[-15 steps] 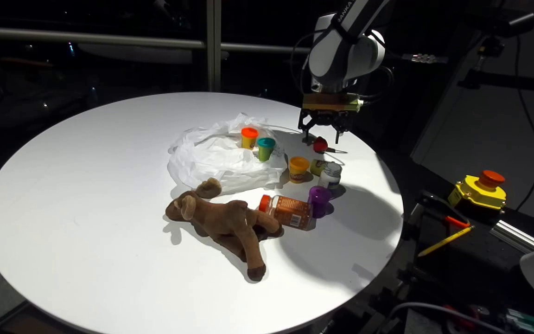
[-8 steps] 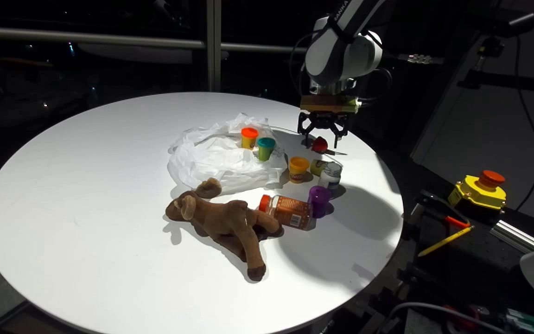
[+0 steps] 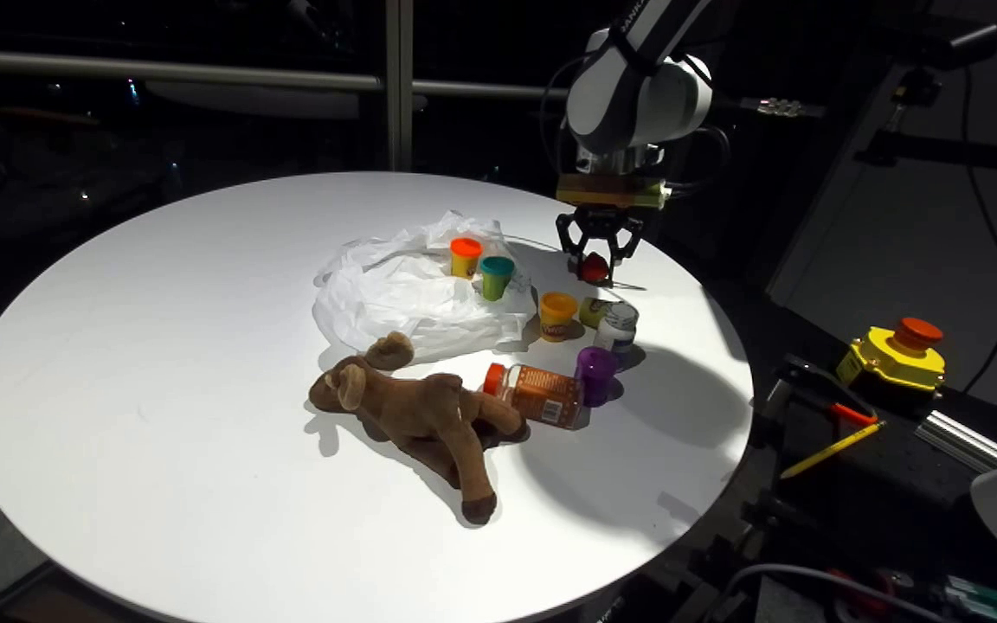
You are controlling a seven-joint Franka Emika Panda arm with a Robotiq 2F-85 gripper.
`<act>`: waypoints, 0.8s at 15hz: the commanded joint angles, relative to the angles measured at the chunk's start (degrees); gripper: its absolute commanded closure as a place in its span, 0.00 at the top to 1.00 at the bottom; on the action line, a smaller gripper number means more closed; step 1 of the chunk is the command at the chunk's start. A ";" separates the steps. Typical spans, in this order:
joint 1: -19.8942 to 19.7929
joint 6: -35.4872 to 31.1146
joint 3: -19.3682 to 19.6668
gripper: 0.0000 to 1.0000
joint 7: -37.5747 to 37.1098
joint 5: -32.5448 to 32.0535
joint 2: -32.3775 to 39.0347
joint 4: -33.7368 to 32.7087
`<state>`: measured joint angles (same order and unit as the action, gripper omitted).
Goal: Put all the contents in the white plastic bag
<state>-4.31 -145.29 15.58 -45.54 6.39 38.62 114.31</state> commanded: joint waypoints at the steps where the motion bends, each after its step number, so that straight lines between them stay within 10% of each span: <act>1: 1.62 0.71 -0.06 0.25 -0.12 0.61 -7.73 2.66; 5: 5.91 -0.85 -1.23 0.25 -1.36 -1.36 -15.46 3.54; 12: 7.29 1.70 -11.69 0.25 0.63 4.37 -8.99 -7.06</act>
<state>2.81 -144.27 6.32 -45.84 8.54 25.06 112.26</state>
